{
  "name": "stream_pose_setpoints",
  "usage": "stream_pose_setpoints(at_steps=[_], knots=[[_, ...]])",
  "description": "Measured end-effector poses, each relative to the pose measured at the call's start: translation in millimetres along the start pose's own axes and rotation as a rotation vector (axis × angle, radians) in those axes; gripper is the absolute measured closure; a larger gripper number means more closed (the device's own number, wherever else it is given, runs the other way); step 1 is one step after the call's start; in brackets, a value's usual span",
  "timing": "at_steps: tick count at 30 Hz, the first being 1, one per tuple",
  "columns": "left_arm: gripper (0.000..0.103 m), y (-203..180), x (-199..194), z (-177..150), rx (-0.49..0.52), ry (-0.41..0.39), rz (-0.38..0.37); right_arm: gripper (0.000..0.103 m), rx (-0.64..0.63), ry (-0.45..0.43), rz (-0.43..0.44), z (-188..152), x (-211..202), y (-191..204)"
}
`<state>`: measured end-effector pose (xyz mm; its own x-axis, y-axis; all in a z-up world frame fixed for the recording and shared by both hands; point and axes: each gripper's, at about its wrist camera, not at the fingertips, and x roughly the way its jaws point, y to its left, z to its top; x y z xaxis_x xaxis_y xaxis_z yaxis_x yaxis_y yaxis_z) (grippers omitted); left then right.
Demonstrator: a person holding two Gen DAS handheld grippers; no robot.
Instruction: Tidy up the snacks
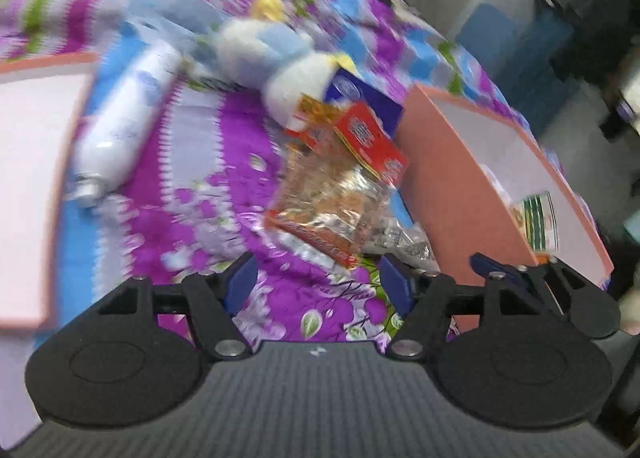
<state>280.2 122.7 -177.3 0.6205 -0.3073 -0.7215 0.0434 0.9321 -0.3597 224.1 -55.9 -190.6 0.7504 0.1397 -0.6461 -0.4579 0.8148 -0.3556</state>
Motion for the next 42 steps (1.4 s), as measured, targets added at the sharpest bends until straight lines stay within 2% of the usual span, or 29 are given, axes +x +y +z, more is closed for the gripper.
stream_pose_setpoints(at_steps=[2,4,10,15,19,21,22,27,29,32,33,34,39,42], knots=[[0.031,-1.8,20.1,9.6,0.074,0.010,-0.008,0.037,-0.032,0.020,-0.008,-1.1,10.7,1.1],[0.030,-4.7,37.4,18.5,0.135,0.015,-0.003,0.037,-0.092,0.023,-0.052,-2.5,21.8,4.4],[0.028,-7.1,87.5,34.8,0.263,0.082,-0.039,0.041,-0.157,0.068,-0.082,-3.8,52.1,12.3],[0.028,-4.9,110.2,43.0,0.311,0.108,-0.058,0.042,-0.233,0.063,-0.132,-2.6,66.3,25.3],[0.030,-9.7,121.0,43.9,0.340,0.138,-0.103,0.041,-0.294,0.044,-0.166,-6.7,76.8,33.9],[0.030,-16.8,127.9,42.2,0.373,0.146,-0.090,0.045,-0.274,0.046,-0.150,-6.8,77.3,32.6],[0.030,-20.1,130.5,41.0,0.385,0.151,-0.087,0.054,-0.249,0.053,-0.125,-6.9,77.6,30.2],[0.033,-25.0,138.9,38.3,0.389,0.146,-0.065,0.061,-0.225,0.049,-0.104,-10.1,75.1,28.1],[0.038,-29.1,139.8,35.8,0.396,0.141,-0.052,0.065,-0.228,0.047,-0.101,-10.7,74.0,27.2],[0.052,-30.8,136.6,34.3,0.399,0.136,-0.034,0.071,-0.232,0.045,-0.093,-10.1,74.7,20.4],[0.064,-30.8,135.5,34.6,0.398,0.132,-0.020,0.072,-0.238,0.043,-0.091,-12.2,71.9,18.1],[0.069,-30.8,134.6,34.7,0.393,0.127,0.001,0.074,-0.250,0.040,-0.091,-13.4,70.4,18.0],[0.081,-32.9,124.8,32.9,0.353,0.119,0.023,0.078,-0.259,0.028,-0.075,-16.3,59.5,15.2],[0.083,-34.3,111.5,29.8,0.335,0.118,0.026,0.079,-0.243,0.023,-0.056,-18.8,47.9,11.7]])
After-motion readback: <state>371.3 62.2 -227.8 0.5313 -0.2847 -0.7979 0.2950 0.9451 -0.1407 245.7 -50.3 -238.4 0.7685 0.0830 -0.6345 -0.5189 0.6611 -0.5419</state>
